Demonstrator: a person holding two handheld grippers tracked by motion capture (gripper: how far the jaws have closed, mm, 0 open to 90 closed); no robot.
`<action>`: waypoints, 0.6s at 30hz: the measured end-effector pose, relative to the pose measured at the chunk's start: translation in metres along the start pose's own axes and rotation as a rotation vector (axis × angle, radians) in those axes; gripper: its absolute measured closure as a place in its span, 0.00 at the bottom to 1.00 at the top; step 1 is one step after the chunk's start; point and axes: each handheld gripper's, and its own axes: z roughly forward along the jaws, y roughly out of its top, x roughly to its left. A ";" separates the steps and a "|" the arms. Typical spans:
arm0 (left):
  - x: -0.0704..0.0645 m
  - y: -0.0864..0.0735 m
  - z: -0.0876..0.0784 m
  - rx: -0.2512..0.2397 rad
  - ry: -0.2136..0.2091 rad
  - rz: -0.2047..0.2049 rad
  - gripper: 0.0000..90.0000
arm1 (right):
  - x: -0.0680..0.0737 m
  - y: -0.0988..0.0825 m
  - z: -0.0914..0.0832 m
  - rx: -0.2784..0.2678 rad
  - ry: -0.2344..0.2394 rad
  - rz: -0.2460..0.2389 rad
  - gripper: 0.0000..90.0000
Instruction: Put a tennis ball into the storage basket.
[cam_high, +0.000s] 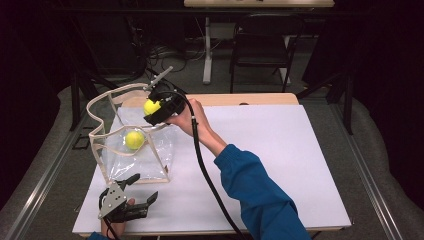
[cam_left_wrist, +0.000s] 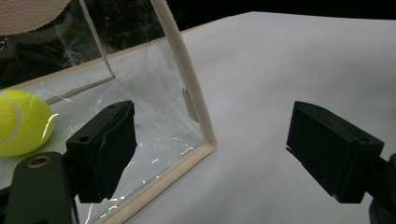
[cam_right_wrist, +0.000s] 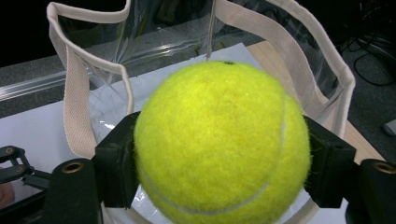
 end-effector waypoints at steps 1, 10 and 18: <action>0.000 0.000 0.000 -0.001 0.000 -0.001 0.18 | 0.000 0.000 0.001 0.006 0.001 0.002 0.29; 0.000 0.000 0.000 -0.002 0.002 -0.003 0.18 | -0.001 -0.001 0.007 0.074 -0.023 0.003 0.27; 0.000 0.000 0.000 0.000 0.002 -0.007 0.18 | -0.003 -0.003 -0.008 0.003 -0.012 0.029 0.07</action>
